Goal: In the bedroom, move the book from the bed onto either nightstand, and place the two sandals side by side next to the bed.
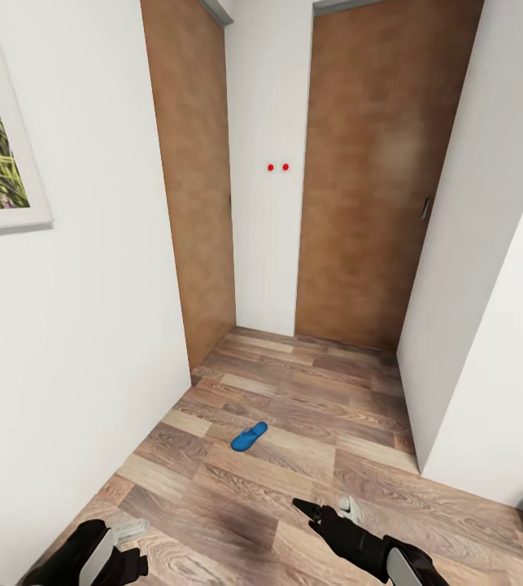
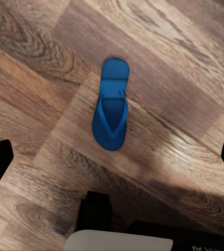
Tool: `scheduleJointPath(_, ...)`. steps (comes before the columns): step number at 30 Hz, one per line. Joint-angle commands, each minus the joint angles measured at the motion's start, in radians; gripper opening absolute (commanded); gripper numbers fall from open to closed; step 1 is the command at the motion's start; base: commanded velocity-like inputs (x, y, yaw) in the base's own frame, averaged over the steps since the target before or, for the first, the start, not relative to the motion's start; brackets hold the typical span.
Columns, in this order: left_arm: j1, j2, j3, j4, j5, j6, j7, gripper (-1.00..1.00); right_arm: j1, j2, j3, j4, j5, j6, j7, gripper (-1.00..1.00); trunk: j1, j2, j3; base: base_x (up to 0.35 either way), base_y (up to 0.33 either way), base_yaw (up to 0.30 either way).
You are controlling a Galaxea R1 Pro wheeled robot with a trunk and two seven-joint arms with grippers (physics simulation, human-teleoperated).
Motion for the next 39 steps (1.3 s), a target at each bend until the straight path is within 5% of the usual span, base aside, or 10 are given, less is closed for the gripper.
scheduleJointPath(1, 0.000, -0.001, 0.003, -0.001, 0.008, 0.005, 0.004, 1.00, -0.001, 0.000, -0.002, 0.001, -0.006, 0.008, 0.002, 1.00, 0.004, -0.008, -0.004, 0.000, 0.000, 0.000)
scheduleJointPath(39, 0.000, 0.000, 0.003, -0.020, 0.009, -0.001, 0.001, 1.00, -0.001, 0.002, -0.001, 0.005, -0.007, 0.008, 0.007, 1.00, 0.149, -0.274, -0.123, 0.000, 0.000, 0.000)
